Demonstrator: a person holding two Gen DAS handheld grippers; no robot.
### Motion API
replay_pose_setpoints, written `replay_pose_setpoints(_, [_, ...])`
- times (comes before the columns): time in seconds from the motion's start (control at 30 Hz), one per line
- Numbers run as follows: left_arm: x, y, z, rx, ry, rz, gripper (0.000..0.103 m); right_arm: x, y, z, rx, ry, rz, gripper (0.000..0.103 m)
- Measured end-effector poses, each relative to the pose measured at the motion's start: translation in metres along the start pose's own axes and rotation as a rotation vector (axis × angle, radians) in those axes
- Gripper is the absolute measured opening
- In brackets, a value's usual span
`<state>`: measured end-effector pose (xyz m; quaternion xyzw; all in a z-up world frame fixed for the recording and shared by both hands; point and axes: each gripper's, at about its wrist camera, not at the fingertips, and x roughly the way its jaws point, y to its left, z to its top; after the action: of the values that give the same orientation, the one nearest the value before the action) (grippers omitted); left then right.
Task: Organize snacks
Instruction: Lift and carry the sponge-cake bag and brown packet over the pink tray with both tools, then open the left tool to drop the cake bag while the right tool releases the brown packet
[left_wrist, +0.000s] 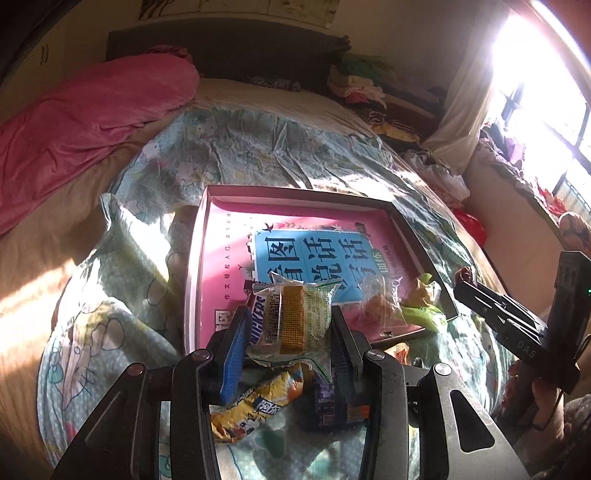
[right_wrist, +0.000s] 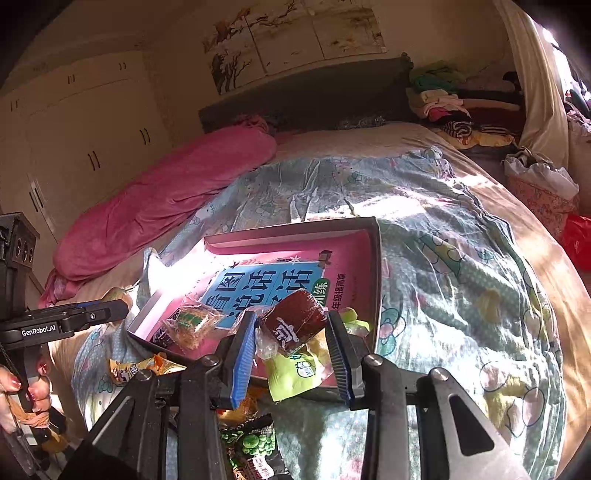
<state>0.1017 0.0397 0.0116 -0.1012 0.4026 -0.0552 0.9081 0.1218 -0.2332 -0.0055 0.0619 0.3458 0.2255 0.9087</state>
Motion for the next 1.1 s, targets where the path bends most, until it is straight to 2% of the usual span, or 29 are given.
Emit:
replay_pose_setpoints(0.37, [0.026,0.009,0.020,-0.032,-0.011,0.033,0.043,0.003,-0.009,0.007,-0.006,-0.003,-0.053,0.038])
replay_pose_setpoints(0.67, [0.044,0.016,0.010,-0.046,0.040,0.057,0.043,0.004,-0.011,0.009,-0.004,0.012,-0.073,0.038])
replay_pose_setpoints(1.1, [0.065,0.000,-0.002,-0.039,0.080,0.022,0.043,0.008,-0.017,0.001,-0.009,0.077,-0.120,0.038])
